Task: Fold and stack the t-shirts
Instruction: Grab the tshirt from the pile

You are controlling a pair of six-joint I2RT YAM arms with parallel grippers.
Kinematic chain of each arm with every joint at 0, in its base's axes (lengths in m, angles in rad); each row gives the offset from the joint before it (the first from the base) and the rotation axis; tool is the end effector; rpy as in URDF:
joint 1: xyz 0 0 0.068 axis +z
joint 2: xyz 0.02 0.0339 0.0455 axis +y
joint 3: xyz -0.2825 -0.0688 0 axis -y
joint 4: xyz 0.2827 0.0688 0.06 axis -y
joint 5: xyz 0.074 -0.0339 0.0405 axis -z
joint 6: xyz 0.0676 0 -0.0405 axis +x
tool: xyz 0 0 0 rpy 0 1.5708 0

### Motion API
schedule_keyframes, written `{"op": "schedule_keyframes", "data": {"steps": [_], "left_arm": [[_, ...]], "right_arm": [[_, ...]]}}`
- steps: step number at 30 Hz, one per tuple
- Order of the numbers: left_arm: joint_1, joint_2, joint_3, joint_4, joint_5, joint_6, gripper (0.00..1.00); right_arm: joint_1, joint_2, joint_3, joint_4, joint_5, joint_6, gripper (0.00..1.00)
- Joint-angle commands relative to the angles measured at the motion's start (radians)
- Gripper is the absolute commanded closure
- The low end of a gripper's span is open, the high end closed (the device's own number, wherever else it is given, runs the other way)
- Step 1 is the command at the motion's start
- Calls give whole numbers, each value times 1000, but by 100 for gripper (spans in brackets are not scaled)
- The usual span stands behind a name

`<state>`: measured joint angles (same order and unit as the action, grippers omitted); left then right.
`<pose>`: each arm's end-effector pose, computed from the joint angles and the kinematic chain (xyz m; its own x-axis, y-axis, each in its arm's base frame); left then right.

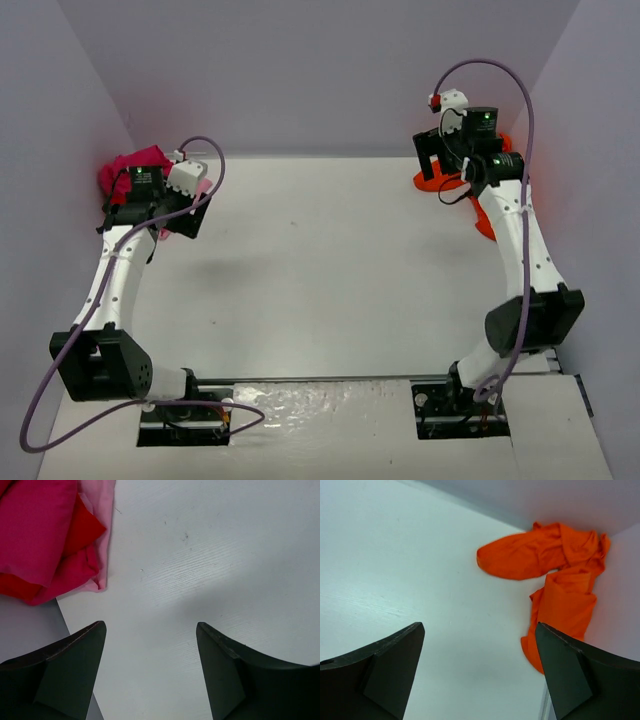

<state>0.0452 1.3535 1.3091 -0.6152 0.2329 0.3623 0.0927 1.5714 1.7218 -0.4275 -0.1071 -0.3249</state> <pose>0.3550 0.0004 0.3511 -0.5234 0.3215 -0.7891 0.3462 0.9264 0.1478 0.4240 0.0467 0.4590 -0.1961 -0.3370 -0.9209 -0.2712 0.9211 -0.2793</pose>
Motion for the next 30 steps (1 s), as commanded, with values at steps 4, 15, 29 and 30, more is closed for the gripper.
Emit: {"op": "schedule_keyframes", "data": {"steps": [4,15,29,30], "left_arm": [[2,-55,-1,86,3,-60,30],[2,-70,11,68,10,-52,30],[2,-82,-4,75,45,-58,30],[2,-82,-4,74,46,-59,30]], "right_arm": [[-7,-91,-74,61,-46,-27,7],[-7,-50,-82,62,-92,-13,7],[-5,-83,-113,59,-82,-29,10],[-5,-85,-116,59,-80,-31,9]]}}
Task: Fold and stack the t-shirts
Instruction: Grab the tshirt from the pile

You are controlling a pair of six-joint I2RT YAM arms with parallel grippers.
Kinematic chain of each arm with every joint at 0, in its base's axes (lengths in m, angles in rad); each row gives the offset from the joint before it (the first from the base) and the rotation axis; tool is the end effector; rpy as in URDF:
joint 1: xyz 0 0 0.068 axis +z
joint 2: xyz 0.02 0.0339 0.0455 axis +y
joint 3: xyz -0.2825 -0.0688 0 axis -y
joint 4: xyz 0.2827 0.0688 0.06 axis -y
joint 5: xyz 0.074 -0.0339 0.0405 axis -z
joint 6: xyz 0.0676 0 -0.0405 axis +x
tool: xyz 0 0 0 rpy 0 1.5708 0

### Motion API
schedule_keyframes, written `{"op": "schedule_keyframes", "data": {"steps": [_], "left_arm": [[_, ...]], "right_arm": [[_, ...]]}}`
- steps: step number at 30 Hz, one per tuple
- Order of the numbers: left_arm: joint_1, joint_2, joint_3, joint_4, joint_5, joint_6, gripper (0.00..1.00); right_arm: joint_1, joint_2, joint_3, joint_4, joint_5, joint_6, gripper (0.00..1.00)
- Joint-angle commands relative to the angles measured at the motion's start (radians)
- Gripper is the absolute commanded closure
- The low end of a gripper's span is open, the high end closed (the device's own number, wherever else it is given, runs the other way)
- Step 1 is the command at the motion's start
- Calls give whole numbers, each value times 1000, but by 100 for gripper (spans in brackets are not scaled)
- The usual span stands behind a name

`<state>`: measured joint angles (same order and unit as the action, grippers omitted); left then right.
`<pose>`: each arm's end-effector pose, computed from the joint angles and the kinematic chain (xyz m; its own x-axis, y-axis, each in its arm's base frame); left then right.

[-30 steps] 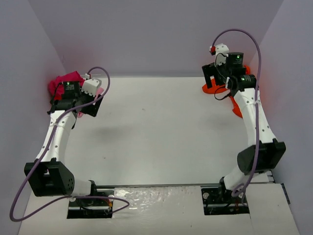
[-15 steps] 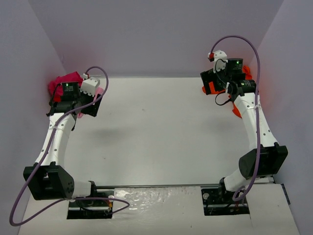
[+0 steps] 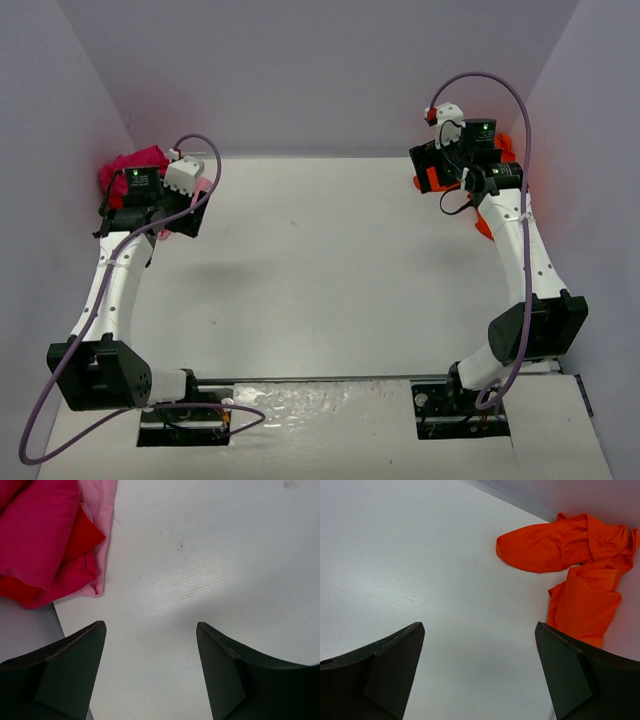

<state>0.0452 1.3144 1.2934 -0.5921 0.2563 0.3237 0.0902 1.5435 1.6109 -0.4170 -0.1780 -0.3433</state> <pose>0.3467 -0.0015 0.3606 -0.4930 0.2857 -0.8218 0.3378 0.9333 0.1219 0.4195 0.0500 0.4267 -0.2356 -0.3539 -0.9051 -0.3543 0.8985 -0.2591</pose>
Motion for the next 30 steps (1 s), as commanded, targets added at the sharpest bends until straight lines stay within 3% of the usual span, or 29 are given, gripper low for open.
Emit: {"op": "schedule_keyframes", "data": {"steps": [1,18,23,30], "left_arm": [[2,-44,12,50,25,-20,30],[1,-32,17,37,72,-14,30],[-20,15,61,-14,142,13,30],[-67,136,188,-40,128,4,30]], "right_arm": [[-3,-59,-7,48,-8,-14,9],[-3,-56,-51,50,23,-28,7],[-6,10,-138,107,265,-94,11],[-32,313,-16,110,527,-105,12]]}}
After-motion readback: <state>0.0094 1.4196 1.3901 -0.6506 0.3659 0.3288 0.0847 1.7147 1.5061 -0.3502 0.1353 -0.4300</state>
